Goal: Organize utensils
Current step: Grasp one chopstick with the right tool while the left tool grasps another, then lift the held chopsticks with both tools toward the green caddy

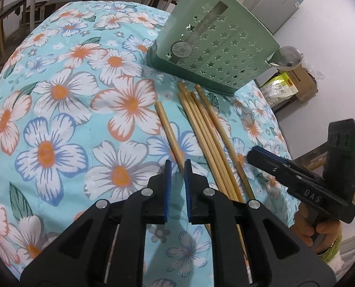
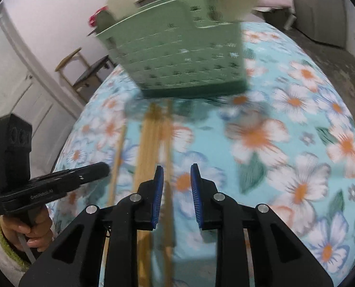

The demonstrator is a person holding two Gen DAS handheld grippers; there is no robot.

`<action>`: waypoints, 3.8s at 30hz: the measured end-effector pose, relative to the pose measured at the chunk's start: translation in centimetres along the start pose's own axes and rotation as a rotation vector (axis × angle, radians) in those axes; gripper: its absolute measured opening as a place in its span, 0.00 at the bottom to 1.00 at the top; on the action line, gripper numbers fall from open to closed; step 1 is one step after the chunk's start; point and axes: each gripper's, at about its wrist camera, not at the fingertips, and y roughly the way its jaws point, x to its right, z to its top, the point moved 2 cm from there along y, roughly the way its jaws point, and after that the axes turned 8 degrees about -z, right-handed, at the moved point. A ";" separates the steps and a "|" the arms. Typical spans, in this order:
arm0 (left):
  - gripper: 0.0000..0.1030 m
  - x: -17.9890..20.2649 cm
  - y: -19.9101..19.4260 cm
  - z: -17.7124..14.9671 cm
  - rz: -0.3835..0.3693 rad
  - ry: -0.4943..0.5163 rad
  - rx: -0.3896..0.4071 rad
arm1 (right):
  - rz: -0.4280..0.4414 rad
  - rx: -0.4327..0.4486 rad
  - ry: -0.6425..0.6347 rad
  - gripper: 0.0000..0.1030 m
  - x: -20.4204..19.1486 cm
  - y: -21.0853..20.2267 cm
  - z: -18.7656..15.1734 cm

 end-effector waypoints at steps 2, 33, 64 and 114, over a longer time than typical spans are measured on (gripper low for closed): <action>0.11 0.2 -0.1 0.1 -0.007 0.003 0.003 | -0.012 -0.006 -0.029 0.23 -1.0 0.9 0.2; 0.06 -0.4 -0.6 -1.2 0.131 0.086 -0.091 | -0.017 -0.134 0.094 0.18 3.9 -1.0 -3.3; 0.05 -0.9 3.0 4.3 0.210 0.048 -0.076 | -0.071 -0.068 0.067 0.06 2.7 3.2 2.2; 0.05 8.6 -12.6 6.8 -0.025 0.182 0.277 | 0.137 0.337 0.085 0.06 1.4 -12.7 4.8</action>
